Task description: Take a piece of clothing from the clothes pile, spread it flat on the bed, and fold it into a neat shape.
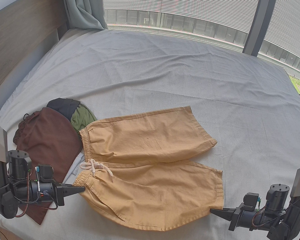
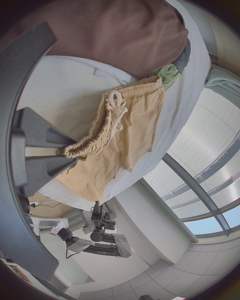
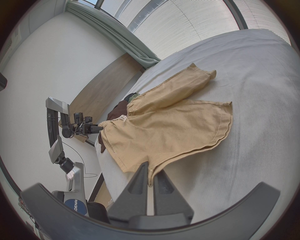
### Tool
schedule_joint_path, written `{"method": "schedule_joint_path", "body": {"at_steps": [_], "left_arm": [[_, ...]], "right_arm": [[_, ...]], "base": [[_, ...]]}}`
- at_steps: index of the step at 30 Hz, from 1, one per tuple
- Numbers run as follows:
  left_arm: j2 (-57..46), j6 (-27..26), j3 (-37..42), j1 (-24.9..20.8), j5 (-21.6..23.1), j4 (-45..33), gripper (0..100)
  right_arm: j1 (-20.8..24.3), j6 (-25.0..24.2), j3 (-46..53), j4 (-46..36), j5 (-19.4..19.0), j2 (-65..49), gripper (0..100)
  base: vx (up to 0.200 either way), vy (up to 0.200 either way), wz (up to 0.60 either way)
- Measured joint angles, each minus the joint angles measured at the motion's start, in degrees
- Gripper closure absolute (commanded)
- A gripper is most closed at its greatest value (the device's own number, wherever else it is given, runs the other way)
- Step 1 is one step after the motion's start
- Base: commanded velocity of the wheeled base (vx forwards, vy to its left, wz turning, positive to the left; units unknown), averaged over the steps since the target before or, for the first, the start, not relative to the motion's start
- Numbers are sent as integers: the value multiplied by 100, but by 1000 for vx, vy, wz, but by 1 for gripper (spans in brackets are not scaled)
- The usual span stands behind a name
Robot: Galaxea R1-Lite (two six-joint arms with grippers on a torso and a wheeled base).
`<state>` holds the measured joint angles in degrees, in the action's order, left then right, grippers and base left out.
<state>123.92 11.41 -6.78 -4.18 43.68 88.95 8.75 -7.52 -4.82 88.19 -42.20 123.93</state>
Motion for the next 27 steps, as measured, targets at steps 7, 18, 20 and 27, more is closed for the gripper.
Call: {"method": "schedule_joint_path", "body": {"at_steps": [7,18,20,27], "left_arm": [[-57,266,-135,-6,-66,0,100],[-71,453,-284,-4,-230,2,100],[-71,530,-308,-6,-296,0,100],[-74,657,-411,-4,-372,0,100]], "right_arm": [[26,-27,-4,-9,0,-249,100],[34,-44,24,-6,-5,-568,100],[34,-57,24,-6,-5,-621,100],[41,-96,18,-11,-5,-806,100]], "base": [[0,0,0],[0,0,0],[0,0,0],[0,0,0]]}}
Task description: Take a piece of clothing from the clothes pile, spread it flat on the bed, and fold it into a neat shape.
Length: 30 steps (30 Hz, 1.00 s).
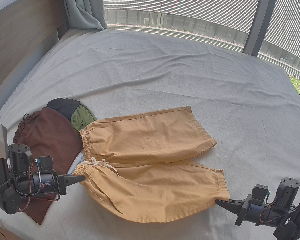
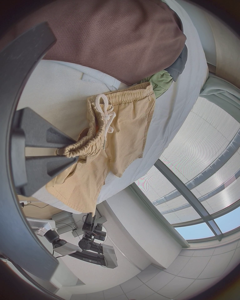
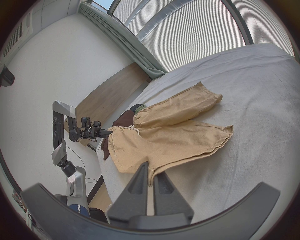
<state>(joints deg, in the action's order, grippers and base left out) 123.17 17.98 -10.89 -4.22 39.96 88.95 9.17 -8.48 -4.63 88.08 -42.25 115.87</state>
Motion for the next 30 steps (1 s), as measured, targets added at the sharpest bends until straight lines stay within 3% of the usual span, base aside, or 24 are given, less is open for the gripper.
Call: {"method": "schedule_joint_path", "body": {"at_steps": [30], "left_arm": [[22,273,-286,45,-400,2,100]], "right_arm": [[23,-427,-274,0,5,-920,100]], "base": [[0,0,0]]}}
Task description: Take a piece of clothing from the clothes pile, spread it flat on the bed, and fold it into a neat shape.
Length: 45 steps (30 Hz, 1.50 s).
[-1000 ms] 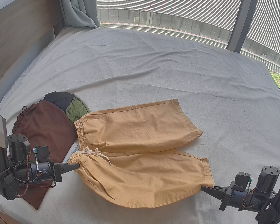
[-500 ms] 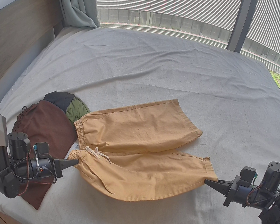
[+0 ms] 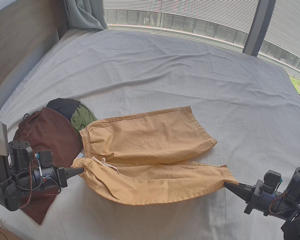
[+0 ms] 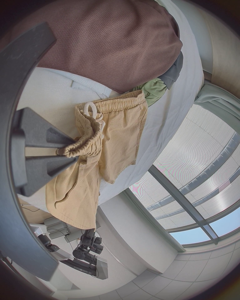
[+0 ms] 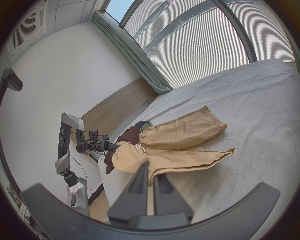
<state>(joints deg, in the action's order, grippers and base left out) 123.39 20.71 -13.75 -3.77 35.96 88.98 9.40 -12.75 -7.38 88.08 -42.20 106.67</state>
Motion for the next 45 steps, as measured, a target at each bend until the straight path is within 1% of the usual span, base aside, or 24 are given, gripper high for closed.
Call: {"method": "schedule_joint_path", "body": {"at_steps": [27,30,35,45], "left_arm": [[0,0,-52,24,-11,0,100],[-11,0,-71,38,-20,-2,100],[-38,22,-118,68,-129,0,100],[-66,477,-358,74,-501,0,100]], "right_arm": [[137,-35,-67,-29,35,-273,100],[137,-90,-174,-27,66,-249,100],[134,-354,-497,-30,83,-146,100],[38,-655,-1458,-33,123,336,100]], "base": [[0,0,0],[0,0,0],[0,0,0],[0,0,0]]}}
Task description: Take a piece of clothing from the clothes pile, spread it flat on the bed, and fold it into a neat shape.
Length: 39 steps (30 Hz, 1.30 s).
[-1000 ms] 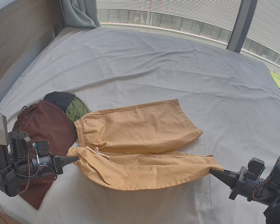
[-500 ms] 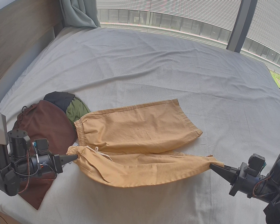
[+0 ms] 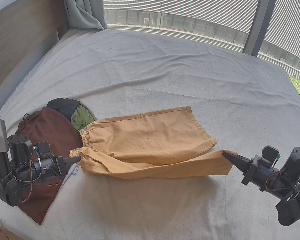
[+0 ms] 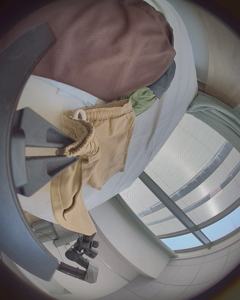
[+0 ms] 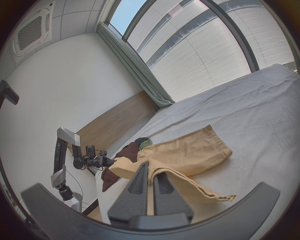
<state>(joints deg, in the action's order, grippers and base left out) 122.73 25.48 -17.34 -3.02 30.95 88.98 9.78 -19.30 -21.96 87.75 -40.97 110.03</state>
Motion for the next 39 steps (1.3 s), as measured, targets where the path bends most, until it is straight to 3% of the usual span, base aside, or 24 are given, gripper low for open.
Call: {"method": "schedule_joint_path", "body": {"at_steps": [14,39], "left_arm": [[2,251,-236,2,-227,-2,100],[55,541,-581,-4,-466,-2,100]], "right_arm": [[-80,-719,-1768,-115,-2,772,100],[-113,-864,-4528,-2071,-7,1536,100]], "base": [[0,0,0],[0,0,0]]}}
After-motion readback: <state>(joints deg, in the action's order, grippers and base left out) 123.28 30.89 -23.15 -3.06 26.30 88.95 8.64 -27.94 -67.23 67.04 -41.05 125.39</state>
